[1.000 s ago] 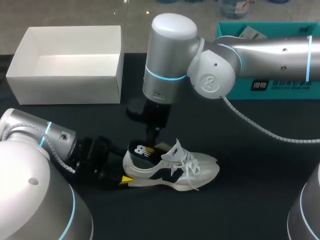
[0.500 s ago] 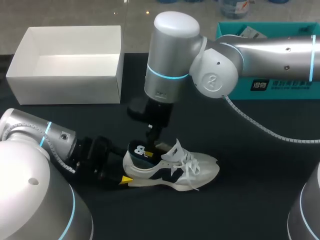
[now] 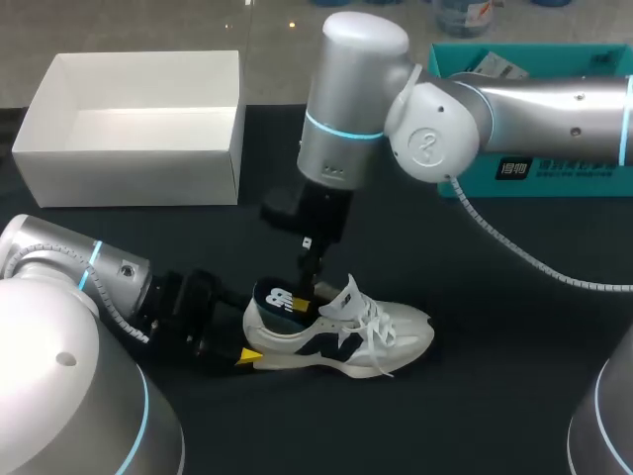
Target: Take the shoe out of the shoebox, open the shoe tongue, remove and reinsert the insole, then place the shoe into the shoebox
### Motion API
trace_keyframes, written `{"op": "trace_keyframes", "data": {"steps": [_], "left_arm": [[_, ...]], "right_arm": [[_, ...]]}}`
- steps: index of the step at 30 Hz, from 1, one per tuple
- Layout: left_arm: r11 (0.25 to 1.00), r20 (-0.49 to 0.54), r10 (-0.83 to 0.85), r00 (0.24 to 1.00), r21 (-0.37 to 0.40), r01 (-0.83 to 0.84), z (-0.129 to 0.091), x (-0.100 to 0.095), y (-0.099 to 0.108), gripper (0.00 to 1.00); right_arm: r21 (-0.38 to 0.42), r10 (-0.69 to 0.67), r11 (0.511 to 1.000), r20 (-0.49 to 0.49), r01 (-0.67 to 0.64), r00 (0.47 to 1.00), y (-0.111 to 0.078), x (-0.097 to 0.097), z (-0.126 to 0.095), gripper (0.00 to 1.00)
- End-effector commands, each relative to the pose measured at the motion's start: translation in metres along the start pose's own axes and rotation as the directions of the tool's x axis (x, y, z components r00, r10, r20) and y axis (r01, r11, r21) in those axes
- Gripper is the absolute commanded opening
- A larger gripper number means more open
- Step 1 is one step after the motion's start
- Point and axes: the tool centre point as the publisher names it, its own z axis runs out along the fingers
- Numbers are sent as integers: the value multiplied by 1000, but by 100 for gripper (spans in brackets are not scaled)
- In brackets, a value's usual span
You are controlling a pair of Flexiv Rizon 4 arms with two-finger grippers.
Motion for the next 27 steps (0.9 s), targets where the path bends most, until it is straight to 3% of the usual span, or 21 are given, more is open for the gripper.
{"op": "trace_keyframes", "data": {"steps": [1, 16, 17, 23, 27], "left_arm": [[1000, 2, 0, 1000, -2, 0, 9, 3, 6, 0], [1000, 2, 0, 1000, -2, 0, 9, 3, 6, 0], [1000, 2, 0, 1000, -2, 0, 9, 3, 6, 0], [1000, 2, 0, 1000, -2, 0, 9, 3, 6, 0], [1000, 2, 0, 1000, -2, 0, 9, 3, 6, 0]], "right_arm": [[5, -3, 1000, -12, 3, 1000, 5, -3, 5, 100], [-27, -17, 1000, -35, 16, 999, 12, 5, 19, 100], [-30, -17, 999, -35, 16, 999, 12, 5, 19, 95], [-45, -8, 999, -27, 6, 1000, 9, 8, 17, 0], [-49, -5, 999, -23, 4, 1000, 9, 8, 16, 0]]}}
